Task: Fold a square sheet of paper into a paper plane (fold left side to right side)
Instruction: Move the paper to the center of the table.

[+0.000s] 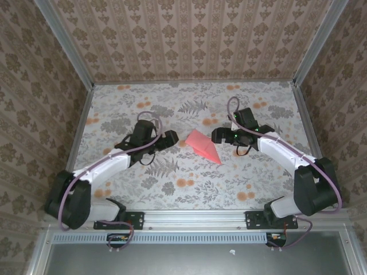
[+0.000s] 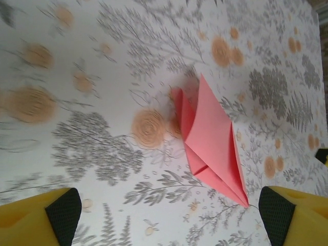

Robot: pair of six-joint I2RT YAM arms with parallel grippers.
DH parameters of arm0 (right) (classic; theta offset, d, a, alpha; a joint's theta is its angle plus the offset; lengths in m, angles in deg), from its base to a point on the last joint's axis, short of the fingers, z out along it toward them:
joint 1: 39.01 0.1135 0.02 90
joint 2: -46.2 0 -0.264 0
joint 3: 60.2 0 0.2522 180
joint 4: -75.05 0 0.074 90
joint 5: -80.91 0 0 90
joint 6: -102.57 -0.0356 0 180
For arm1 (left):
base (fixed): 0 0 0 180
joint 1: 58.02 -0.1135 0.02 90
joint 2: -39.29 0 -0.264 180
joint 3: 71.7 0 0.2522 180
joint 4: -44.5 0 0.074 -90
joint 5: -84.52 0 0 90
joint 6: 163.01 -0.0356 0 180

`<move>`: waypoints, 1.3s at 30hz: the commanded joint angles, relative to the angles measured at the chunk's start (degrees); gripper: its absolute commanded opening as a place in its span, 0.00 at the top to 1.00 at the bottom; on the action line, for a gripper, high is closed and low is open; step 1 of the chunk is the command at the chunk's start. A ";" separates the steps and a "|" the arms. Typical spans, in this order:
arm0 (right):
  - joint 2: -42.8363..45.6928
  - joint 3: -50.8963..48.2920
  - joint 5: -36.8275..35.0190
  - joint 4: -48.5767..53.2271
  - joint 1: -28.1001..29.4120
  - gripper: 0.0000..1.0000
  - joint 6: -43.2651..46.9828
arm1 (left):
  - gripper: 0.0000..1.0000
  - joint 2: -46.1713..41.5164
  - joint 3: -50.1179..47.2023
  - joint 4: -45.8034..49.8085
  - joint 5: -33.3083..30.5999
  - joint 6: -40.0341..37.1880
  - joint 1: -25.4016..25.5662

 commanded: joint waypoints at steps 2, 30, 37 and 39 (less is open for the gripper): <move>4.25 -3.76 7.85 -9.34 -3.17 0.00 -5.52 | 0.10 8.31 1.46 -13.06 2.75 6.72 3.21; -9.19 2.64 30.05 -14.50 -5.40 0.05 8.03 | 1.00 17.00 3.85 -18.74 23.44 -10.81 -2.32; -18.97 4.67 42.46 -23.81 -4.23 0.10 10.98 | 1.00 14.00 4.80 -6.64 35.86 -22.75 -4.32; -21.68 6.22 44.39 -24.09 -3.34 0.11 11.82 | 1.00 14.06 4.71 -6.46 37.63 -23.86 -4.53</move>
